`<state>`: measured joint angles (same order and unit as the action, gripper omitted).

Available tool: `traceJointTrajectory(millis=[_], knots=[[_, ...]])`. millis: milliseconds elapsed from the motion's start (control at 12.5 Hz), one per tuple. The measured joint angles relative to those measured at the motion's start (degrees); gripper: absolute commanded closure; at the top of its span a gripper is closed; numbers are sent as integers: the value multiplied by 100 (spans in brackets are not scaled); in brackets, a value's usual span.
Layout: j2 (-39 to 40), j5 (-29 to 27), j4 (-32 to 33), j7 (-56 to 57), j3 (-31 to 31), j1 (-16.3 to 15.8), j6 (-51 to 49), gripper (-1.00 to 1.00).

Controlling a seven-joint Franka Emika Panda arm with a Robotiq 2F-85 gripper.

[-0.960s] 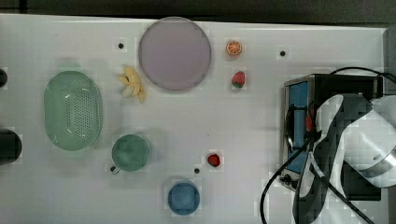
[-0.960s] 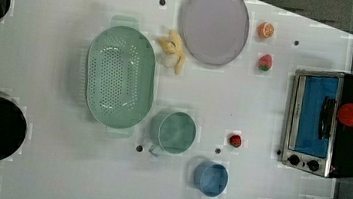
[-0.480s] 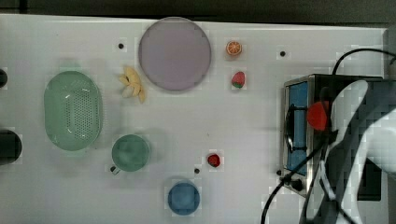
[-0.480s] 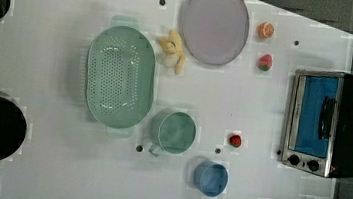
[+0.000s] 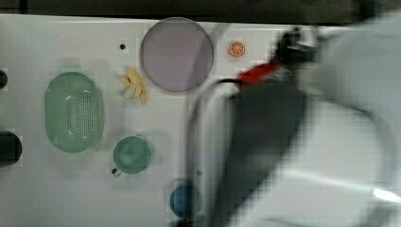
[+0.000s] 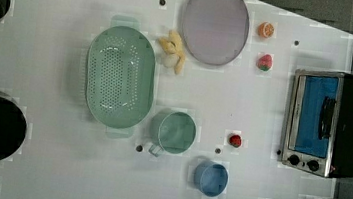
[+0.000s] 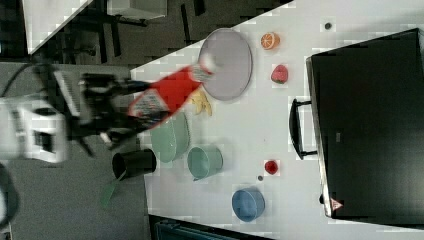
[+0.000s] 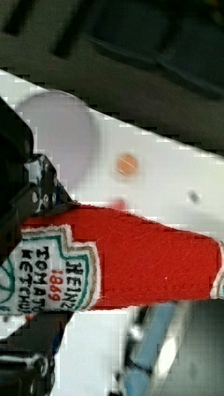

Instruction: Pick Ketchup from oven and place it on table.

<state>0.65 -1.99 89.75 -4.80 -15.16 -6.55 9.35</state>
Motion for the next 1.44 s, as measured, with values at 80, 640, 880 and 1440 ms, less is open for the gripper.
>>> traceJointTrajectory(millis=[80,640,880,1440], knots=[[115,3,213,0,210,-292,17,-24],[684,94,3346,-67,265,-334,1974,-24],[798,-1,3749,-68,288,-218,2433,-24],[1936,201,4219,-67,555,-359,4168,-100]])
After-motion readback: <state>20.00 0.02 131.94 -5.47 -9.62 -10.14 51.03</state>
